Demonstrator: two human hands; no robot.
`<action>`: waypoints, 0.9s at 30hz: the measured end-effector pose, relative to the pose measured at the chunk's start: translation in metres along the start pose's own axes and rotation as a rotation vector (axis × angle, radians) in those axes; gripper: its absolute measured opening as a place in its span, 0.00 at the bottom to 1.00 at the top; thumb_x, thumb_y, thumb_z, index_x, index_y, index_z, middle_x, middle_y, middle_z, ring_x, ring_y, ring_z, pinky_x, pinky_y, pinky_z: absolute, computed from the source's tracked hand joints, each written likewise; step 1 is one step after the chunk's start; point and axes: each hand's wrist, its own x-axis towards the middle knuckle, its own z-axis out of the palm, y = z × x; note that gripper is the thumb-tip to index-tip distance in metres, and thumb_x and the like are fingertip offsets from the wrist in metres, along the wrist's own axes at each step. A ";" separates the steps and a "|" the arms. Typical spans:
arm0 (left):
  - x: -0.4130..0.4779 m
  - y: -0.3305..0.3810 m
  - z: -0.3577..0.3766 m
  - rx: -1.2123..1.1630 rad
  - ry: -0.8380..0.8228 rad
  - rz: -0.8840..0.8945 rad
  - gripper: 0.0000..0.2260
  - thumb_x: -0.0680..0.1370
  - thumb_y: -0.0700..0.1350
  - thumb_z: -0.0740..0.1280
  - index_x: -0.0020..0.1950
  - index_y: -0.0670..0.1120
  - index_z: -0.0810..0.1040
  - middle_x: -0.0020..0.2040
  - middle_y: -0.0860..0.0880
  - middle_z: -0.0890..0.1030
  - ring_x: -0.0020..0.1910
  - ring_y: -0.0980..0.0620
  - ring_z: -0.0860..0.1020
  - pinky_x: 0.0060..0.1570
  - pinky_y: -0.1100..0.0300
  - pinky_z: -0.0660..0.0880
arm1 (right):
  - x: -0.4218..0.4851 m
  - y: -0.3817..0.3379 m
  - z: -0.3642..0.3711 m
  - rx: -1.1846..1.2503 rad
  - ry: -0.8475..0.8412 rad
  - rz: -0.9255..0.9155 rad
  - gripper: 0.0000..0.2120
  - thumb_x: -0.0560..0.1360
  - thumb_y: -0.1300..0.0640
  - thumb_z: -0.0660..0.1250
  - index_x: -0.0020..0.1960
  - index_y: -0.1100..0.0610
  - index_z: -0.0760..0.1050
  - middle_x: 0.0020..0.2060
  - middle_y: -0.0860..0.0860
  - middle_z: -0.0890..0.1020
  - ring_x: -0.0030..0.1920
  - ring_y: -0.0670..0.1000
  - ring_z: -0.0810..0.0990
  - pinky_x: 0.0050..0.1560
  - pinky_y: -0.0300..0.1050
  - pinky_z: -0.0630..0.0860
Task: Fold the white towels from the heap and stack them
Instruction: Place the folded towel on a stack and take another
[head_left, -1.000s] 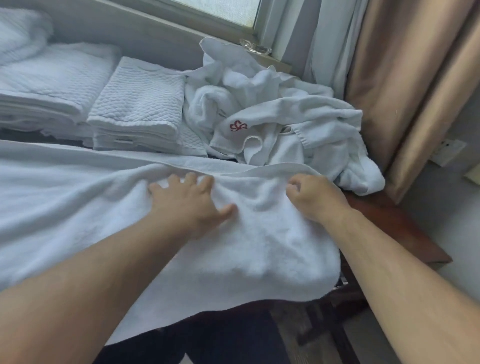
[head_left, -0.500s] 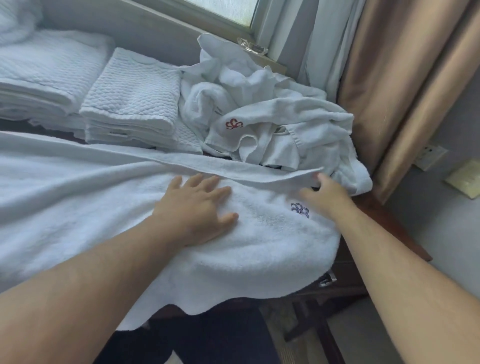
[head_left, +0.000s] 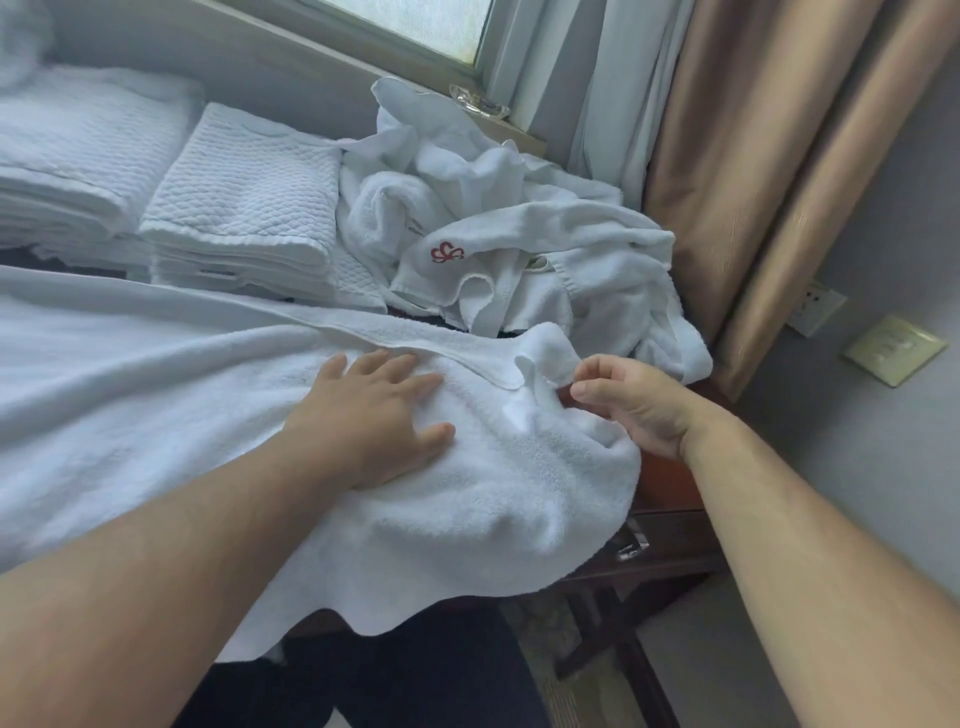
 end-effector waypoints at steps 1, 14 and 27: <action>0.000 -0.001 0.000 0.000 -0.002 0.002 0.36 0.72 0.74 0.45 0.79 0.63 0.54 0.82 0.56 0.53 0.81 0.52 0.50 0.77 0.43 0.49 | 0.000 -0.002 -0.001 -0.107 0.021 0.051 0.10 0.69 0.57 0.77 0.48 0.56 0.81 0.45 0.53 0.85 0.48 0.52 0.82 0.57 0.51 0.76; -0.002 -0.003 0.000 -0.004 0.001 -0.008 0.35 0.74 0.74 0.46 0.80 0.63 0.54 0.82 0.56 0.53 0.81 0.52 0.50 0.77 0.44 0.49 | -0.002 -0.002 0.002 0.168 0.138 0.067 0.11 0.79 0.55 0.69 0.51 0.62 0.86 0.54 0.62 0.85 0.52 0.58 0.85 0.49 0.49 0.82; -0.001 -0.002 0.001 -0.009 0.001 -0.017 0.37 0.71 0.74 0.45 0.79 0.63 0.56 0.81 0.57 0.55 0.80 0.53 0.51 0.77 0.46 0.50 | -0.027 -0.050 -0.025 0.259 -0.134 0.086 0.16 0.81 0.53 0.65 0.63 0.59 0.82 0.63 0.56 0.82 0.64 0.56 0.81 0.66 0.54 0.76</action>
